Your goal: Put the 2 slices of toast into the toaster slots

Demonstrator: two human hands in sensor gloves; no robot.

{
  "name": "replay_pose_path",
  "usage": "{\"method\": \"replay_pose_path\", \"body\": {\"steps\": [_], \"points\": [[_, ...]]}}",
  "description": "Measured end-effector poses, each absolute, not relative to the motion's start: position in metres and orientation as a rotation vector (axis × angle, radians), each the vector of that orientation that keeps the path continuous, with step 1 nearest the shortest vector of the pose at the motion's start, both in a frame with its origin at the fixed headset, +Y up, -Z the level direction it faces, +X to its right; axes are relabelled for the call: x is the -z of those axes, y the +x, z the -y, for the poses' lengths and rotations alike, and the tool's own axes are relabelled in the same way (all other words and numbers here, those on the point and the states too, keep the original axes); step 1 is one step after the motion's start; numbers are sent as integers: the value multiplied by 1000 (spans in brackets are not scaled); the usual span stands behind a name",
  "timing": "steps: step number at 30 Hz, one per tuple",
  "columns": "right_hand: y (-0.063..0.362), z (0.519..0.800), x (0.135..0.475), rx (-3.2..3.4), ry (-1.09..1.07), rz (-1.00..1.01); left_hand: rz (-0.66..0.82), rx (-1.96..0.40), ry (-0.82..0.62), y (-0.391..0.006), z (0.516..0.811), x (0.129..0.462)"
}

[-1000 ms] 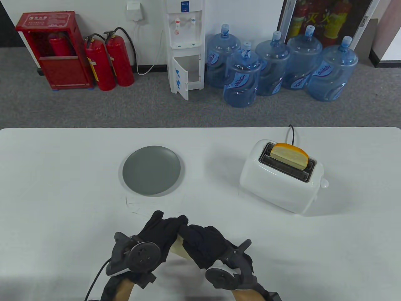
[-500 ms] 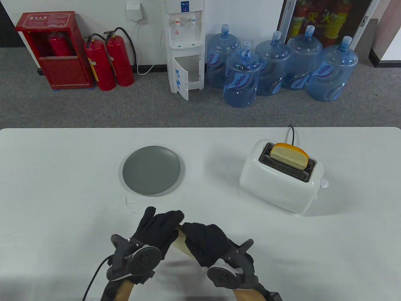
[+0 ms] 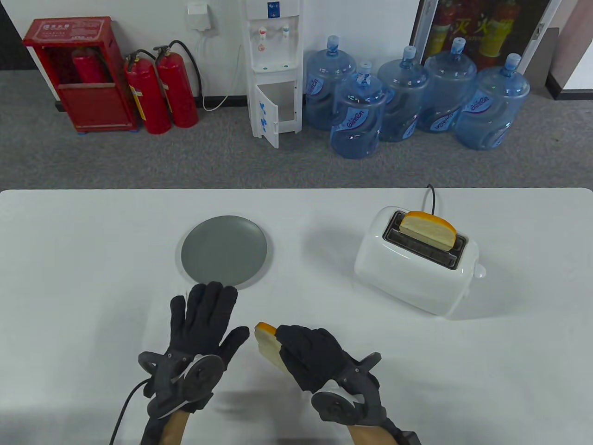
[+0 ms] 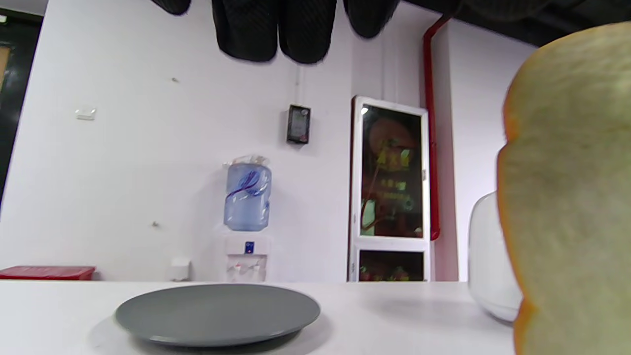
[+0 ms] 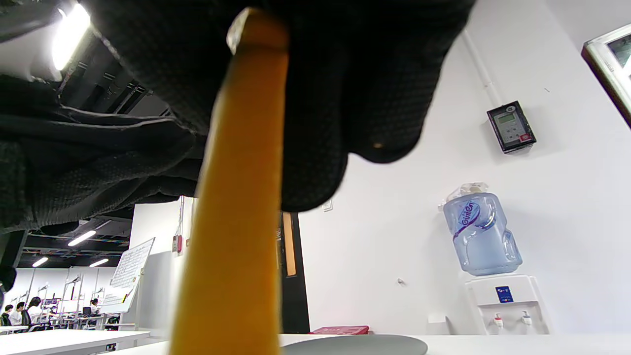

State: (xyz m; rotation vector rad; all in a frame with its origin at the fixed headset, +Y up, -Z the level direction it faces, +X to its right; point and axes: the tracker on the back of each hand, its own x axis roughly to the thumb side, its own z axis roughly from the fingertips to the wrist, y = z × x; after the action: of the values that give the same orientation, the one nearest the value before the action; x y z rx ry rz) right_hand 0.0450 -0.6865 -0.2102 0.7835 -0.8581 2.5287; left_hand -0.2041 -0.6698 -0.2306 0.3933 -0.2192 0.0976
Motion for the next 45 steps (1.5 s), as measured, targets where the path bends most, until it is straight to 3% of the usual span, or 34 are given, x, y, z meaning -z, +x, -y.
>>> {"method": "replay_pose_path", "body": {"steps": [13,28,45], "points": [[45,686,209,-2525,785,861,70,9,275,-228,690,246],[42,685,207,-2514,801,858,-15,-47,177,-249,703,256],[40,647,201,-2435,784,910,-26,-77,144,-250,700,257]]}}
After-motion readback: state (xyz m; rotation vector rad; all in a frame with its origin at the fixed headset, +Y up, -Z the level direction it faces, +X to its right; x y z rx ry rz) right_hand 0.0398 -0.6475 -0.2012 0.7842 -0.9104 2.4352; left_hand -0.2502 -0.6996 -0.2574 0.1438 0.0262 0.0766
